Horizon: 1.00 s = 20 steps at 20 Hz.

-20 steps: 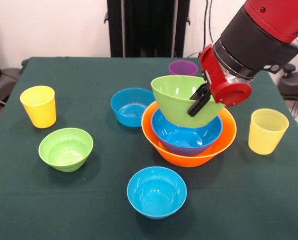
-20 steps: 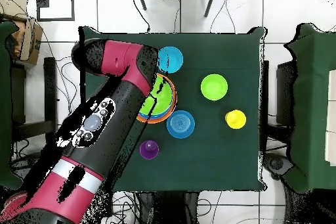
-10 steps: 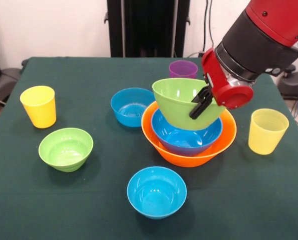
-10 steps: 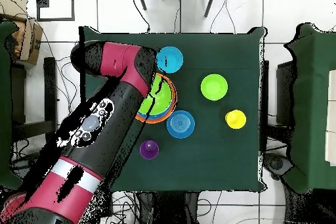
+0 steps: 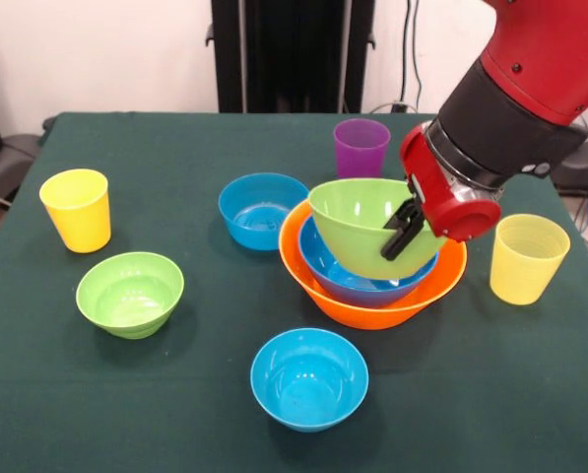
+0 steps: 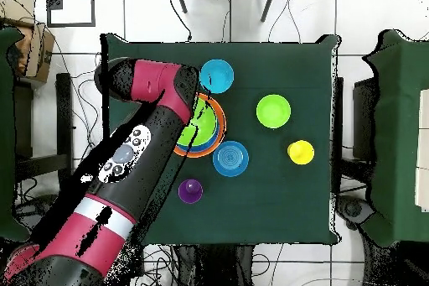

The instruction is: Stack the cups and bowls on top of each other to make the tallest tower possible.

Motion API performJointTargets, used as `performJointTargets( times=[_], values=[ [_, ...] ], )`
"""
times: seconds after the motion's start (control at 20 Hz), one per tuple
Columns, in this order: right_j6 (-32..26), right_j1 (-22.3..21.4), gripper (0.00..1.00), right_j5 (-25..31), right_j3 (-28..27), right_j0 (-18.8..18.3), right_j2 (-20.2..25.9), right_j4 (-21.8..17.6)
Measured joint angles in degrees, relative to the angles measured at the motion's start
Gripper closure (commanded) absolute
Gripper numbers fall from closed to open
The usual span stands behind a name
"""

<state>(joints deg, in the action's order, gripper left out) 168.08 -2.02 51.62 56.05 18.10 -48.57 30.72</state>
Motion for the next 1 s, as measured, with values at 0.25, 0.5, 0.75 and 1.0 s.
performJointTargets(
  times=[0.25, 0.5, 0.75, 1.0],
  values=[
    [0.0, 0.0, 1.0, -1.5, 1.1, 0.0, 1.1, 0.0],
    [0.0, 0.0, 1.0, -1.9, 1.5, 0.0, 1.5, 0.0],
    [0.0, 0.0, 1.0, -2.0, 1.7, 0.0, 1.7, 0.0],
    [0.0, 0.0, 0.0, -2.0, 1.8, 0.0, 2.0, 0.0]
  ],
)
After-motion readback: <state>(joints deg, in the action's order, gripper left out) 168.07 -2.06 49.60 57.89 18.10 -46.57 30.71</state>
